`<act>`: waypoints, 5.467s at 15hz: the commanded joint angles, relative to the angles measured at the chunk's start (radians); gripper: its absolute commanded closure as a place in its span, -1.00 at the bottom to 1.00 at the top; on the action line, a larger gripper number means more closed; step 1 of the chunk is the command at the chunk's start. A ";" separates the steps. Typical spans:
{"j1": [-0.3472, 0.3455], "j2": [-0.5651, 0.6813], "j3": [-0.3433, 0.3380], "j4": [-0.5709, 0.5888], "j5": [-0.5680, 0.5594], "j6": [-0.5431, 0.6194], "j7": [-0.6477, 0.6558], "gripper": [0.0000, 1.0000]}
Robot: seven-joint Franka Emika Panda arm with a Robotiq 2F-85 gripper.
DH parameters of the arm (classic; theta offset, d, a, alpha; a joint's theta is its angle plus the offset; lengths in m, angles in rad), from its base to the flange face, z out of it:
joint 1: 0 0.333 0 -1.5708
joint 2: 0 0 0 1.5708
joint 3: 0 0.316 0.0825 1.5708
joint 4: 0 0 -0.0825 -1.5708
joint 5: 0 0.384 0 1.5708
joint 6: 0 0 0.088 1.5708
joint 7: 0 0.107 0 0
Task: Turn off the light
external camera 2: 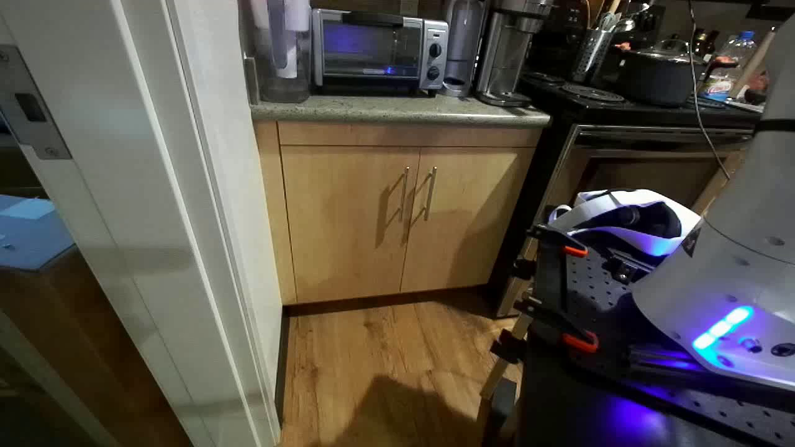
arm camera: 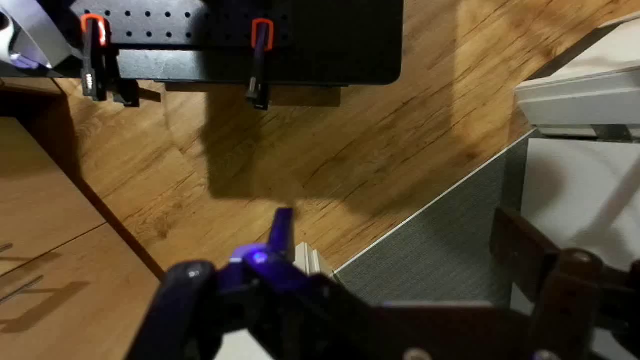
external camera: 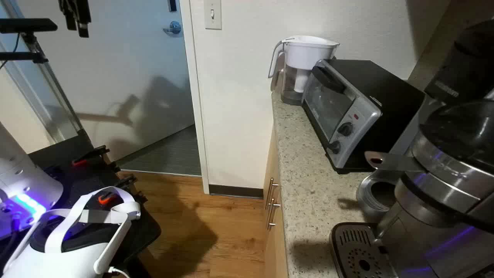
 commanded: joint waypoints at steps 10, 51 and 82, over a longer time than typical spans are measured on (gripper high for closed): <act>-0.017 0.019 -0.009 0.003 0.011 0.056 -0.008 -1.00; -0.137 0.373 -0.176 -0.163 -0.079 1.581 -0.163 -1.00; -0.091 0.583 -0.229 0.117 -0.157 1.759 -0.177 0.46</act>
